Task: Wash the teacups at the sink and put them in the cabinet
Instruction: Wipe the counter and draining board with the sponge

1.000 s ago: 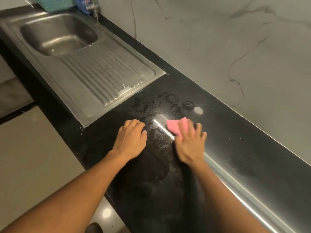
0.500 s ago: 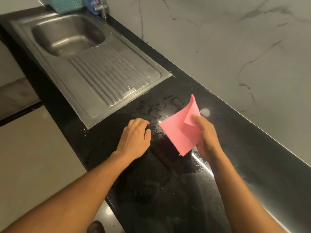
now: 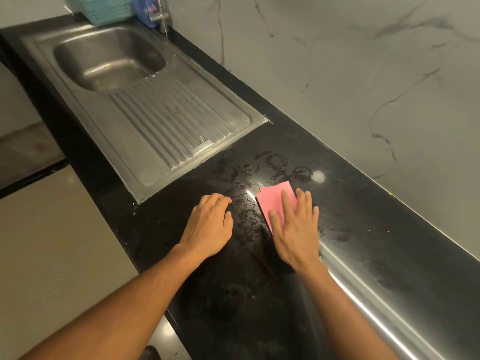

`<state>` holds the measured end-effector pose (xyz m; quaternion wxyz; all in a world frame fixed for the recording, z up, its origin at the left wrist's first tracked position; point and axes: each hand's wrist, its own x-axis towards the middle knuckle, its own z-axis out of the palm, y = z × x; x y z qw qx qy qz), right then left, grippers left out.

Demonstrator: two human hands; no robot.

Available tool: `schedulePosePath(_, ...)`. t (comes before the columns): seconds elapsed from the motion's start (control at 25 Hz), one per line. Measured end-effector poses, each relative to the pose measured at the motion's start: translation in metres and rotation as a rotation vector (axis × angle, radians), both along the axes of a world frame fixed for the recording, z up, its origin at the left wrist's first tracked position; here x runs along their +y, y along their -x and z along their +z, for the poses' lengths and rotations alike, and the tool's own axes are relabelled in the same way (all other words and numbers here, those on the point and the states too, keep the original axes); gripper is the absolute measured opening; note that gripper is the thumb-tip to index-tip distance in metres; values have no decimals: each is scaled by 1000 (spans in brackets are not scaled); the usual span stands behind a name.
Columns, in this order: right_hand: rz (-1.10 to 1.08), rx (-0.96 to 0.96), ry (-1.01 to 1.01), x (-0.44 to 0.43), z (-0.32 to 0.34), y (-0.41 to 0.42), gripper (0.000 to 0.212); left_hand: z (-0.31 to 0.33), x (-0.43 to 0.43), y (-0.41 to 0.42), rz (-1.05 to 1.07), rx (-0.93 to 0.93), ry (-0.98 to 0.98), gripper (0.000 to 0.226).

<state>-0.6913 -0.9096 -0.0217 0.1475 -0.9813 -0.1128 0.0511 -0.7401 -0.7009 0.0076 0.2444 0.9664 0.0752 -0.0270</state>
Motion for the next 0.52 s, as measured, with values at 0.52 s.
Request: schedulePosePath(0.52, -569, -51, 53, -5, -25, -98, 71, -1, 5, -20, -55, -65, 16, 40)
